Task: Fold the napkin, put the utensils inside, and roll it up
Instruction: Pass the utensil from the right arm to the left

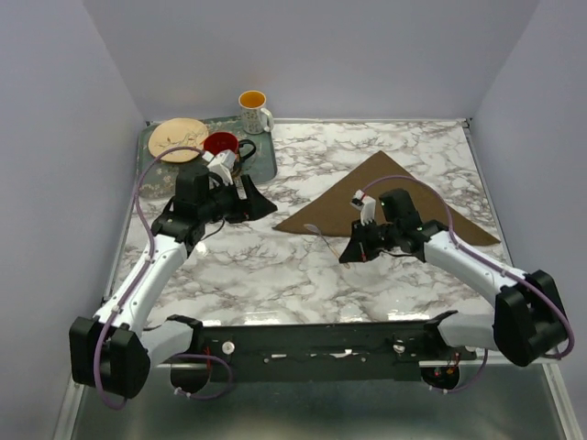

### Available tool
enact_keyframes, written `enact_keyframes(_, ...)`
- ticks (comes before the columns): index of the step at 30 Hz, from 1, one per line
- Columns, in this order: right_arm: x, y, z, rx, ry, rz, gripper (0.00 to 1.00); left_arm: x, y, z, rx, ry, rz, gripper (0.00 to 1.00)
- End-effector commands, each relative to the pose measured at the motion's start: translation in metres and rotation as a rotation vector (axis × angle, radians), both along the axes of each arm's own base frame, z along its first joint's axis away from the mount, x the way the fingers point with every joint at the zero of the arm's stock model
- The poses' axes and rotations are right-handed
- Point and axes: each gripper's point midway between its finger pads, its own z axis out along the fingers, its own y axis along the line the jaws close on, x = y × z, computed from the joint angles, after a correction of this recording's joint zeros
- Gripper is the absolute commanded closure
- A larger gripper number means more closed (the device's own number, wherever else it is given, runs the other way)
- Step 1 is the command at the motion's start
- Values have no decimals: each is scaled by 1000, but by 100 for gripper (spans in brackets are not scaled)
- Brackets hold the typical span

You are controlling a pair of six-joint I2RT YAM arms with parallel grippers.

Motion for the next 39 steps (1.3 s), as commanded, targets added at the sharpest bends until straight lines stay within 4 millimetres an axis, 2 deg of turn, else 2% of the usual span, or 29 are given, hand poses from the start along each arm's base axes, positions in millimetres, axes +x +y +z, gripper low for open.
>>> enact_keyframes(1, 19, -24, 2, -119, -153, -112, 99, -17, -50, -4, -159, 98, -219, 15)
enact_keyframes(2, 19, -25, 4, -118, -168, -111, 99, -20, -60, -14, -166, 139, -253, 16)
enact_keyframes(4, 20, -27, 7, -122, -198, -118, 99, -19, -67, -15, -182, 159, -268, 17)
enact_keyframes(9, 21, -17, 25, -45, -239, -98, 99, -13, -73, -26, -215, 235, -221, 19)
enact_keyframes(10, 21, -16, 26, -38, -238, -92, 99, -7, -76, -21, -244, 206, -213, 19)
enact_keyframes(12, 21, -13, 29, -20, -242, -87, 99, -6, -78, -31, -293, 280, -169, 19)
enact_keyframes(13, 21, -12, 30, -14, -242, -84, 99, -3, -81, -29, -319, 267, -162, 18)
enact_keyframes(15, 20, -8, 33, 9, -243, -70, 99, -1, -83, -38, -352, 319, -135, 18)
enact_keyframes(20, 15, 0, 39, 47, -258, -32, 99, 1, -96, -45, -359, 333, -146, 18)
enact_keyframes(24, 11, 6, 39, 56, -255, -5, 99, 7, -97, -47, -379, 337, -117, 18)
enact_keyframes(28, 6, 11, 36, 63, -247, 14, 99, 14, -101, -38, -425, 310, -107, 19)
enact_keyframes(30, 4, 14, 39, 75, -253, 26, 99, 16, -103, -42, -421, 328, -101, 21)
enact_keyframes(34, 2, 19, 47, 100, -265, 39, 99, 17, -106, -49, -414, 347, -99, 33)
enact_keyframes(39, -1, 23, 49, 121, -256, 57, 99, 16, -112, -48, -412, 340, -119, 41)
